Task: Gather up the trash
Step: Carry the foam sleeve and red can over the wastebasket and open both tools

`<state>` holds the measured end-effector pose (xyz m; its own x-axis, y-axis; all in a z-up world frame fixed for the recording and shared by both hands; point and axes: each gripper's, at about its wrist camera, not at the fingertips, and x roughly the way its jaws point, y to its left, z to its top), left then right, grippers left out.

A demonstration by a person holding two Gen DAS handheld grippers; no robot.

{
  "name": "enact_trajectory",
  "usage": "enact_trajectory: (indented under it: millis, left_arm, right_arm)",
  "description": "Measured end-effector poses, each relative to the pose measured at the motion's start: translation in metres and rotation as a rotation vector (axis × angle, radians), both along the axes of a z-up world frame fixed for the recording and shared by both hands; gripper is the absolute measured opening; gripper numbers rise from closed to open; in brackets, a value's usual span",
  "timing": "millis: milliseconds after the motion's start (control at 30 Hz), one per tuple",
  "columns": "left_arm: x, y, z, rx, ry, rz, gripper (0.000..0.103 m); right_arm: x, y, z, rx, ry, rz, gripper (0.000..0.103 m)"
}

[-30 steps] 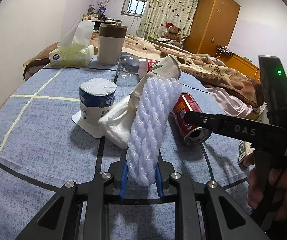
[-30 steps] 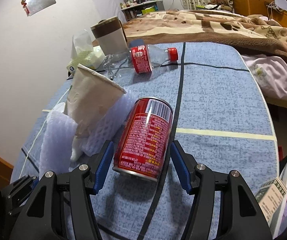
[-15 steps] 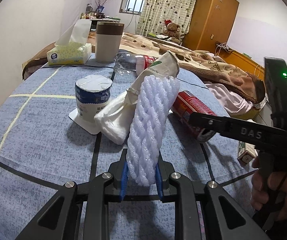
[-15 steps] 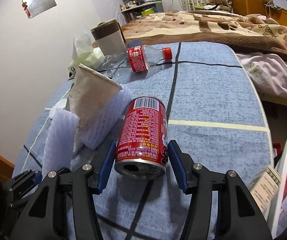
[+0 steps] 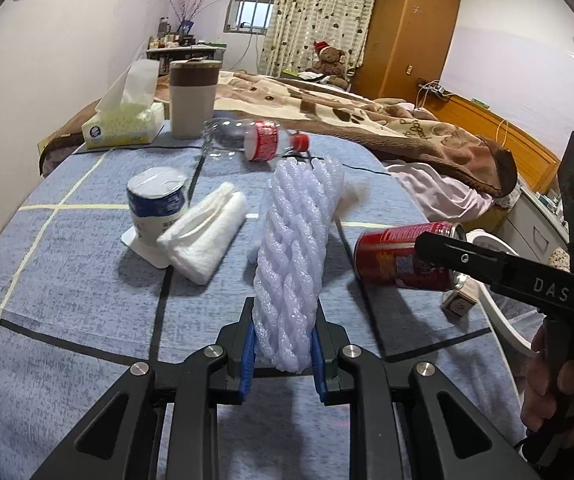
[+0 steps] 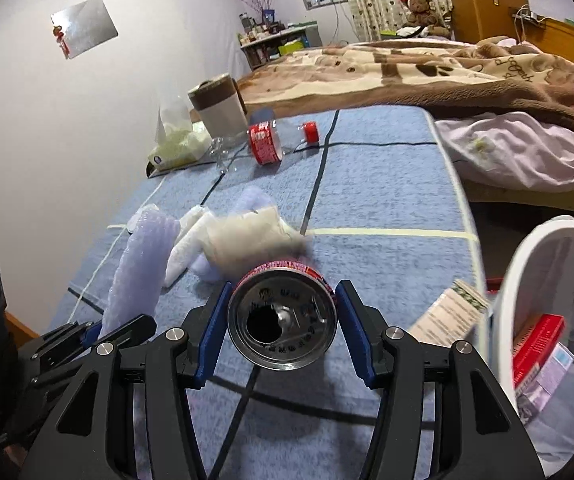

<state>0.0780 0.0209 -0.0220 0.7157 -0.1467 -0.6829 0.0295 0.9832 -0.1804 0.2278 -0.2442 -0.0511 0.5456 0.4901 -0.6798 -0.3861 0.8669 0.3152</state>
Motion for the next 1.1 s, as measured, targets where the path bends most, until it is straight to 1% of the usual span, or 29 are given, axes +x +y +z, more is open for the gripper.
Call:
enact_trajectory:
  millis: [233, 533, 867, 1100]
  left_arm:
    - [-0.007, -0.019, 0.013, 0.015, -0.018, -0.030, 0.023]
    - [-0.007, -0.042, 0.019, 0.023, -0.020, -0.074, 0.023]
    - [-0.004, -0.075, 0.021, 0.034, -0.011, -0.129, 0.023]
    - [0.001, -0.105, 0.026, 0.045, -0.020, -0.191, 0.023]
  right_arm:
    - [-0.011, -0.014, 0.012, 0.016, -0.043, -0.013, 0.054]
    - [-0.020, -0.037, 0.021, 0.050, -0.076, -0.050, 0.054]
    - [-0.027, -0.075, 0.020, 0.065, -0.084, -0.138, 0.054]
    - [-0.033, -0.103, 0.022, 0.067, -0.094, -0.212, 0.054]
